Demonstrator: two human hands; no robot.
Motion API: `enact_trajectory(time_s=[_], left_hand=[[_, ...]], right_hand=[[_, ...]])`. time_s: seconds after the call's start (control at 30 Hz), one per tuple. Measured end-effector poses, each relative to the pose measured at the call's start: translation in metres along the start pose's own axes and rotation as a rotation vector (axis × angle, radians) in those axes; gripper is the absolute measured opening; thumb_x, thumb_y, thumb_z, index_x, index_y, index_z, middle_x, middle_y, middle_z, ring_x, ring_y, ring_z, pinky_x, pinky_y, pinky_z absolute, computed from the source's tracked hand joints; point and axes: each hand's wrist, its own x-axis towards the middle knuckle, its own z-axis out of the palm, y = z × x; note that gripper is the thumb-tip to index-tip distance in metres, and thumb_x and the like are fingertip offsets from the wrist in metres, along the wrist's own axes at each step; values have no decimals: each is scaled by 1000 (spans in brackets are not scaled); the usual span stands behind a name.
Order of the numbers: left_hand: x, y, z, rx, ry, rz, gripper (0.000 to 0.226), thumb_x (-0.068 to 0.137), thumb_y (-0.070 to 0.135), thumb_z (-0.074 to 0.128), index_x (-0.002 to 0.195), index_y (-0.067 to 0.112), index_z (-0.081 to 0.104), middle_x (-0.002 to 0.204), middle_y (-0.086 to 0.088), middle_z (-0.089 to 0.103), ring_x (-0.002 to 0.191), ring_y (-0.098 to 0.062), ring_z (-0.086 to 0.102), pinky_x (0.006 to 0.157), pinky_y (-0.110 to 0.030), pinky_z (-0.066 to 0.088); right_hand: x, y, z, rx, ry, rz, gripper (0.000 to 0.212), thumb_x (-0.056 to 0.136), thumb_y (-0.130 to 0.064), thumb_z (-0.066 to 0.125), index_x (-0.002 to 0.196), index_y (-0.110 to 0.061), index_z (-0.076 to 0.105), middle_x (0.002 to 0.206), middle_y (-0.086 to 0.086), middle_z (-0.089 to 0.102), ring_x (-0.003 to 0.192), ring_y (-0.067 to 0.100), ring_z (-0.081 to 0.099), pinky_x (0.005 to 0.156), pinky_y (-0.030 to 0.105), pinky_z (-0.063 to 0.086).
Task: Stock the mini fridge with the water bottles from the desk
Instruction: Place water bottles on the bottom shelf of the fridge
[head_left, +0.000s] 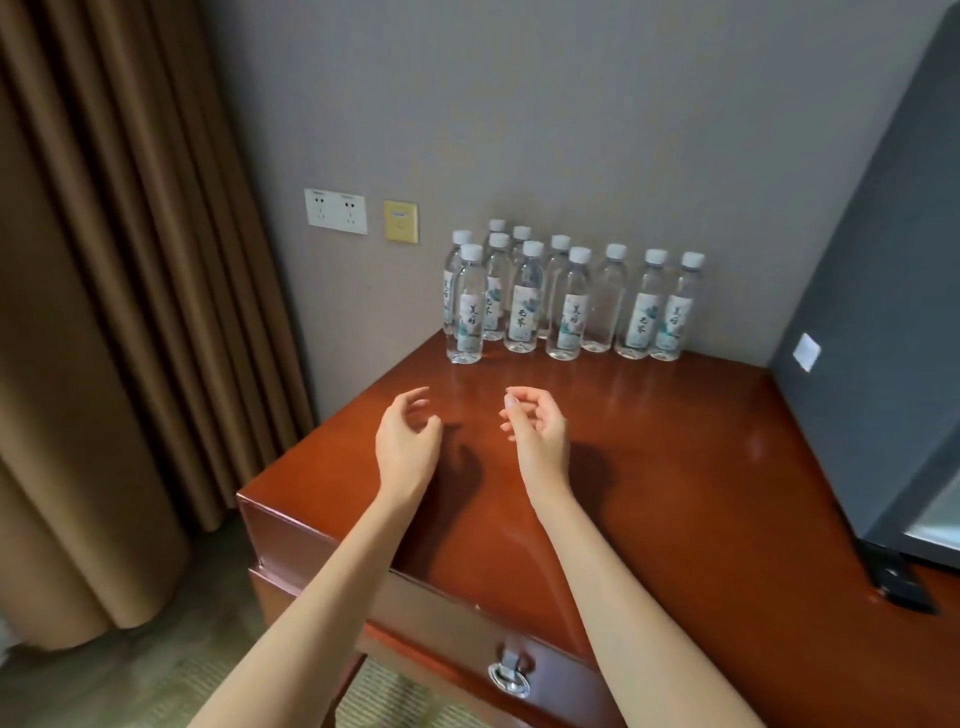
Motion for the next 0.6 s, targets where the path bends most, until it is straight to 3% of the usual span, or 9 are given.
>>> enact_trajectory(time_s=[0.13, 0.23, 0.3, 0.47, 0.6], left_hand=[[27, -4, 16, -33, 10, 9, 31, 88, 11, 62, 119, 16, 62, 113, 1, 66, 93, -4, 61, 86, -21, 48], [48, -8, 29, -75, 35, 8, 32, 89, 16, 64, 121, 16, 61, 115, 2, 65, 93, -3, 61, 77, -8, 46], [62, -10, 38, -127, 68, -14, 35, 89, 18, 65, 124, 17, 60, 116, 2, 64, 92, -1, 60, 75, -8, 47], [96, -17, 61, -197, -20, -19, 46, 89, 26, 67, 132, 21, 52, 118, 11, 55, 102, -3, 57, 85, -16, 46], [122, -22, 77, -231, -108, -7, 51, 93, 23, 63, 139, 20, 44, 124, 13, 50, 112, -3, 52, 95, -21, 45]], right_hand=[[30, 12, 17, 8, -47, 27, 12, 92, -20, 63, 104, -18, 63, 89, 6, 66, 71, 7, 61, 68, 22, 48], [54, 22, 31, -2, -90, 43, 21, 92, -25, 64, 112, -20, 61, 94, 0, 63, 83, 13, 60, 76, 28, 49], [69, 28, 39, -2, -98, 45, 26, 91, -26, 65, 116, -20, 61, 95, -5, 62, 85, 9, 60, 77, 25, 50], [108, 43, 59, 59, -66, 24, 27, 91, -22, 66, 118, -18, 59, 107, -3, 63, 94, 5, 61, 75, 10, 46], [138, 55, 71, 66, -92, 23, 30, 92, -25, 65, 120, -23, 57, 128, 0, 58, 117, 10, 56, 94, 19, 46]])
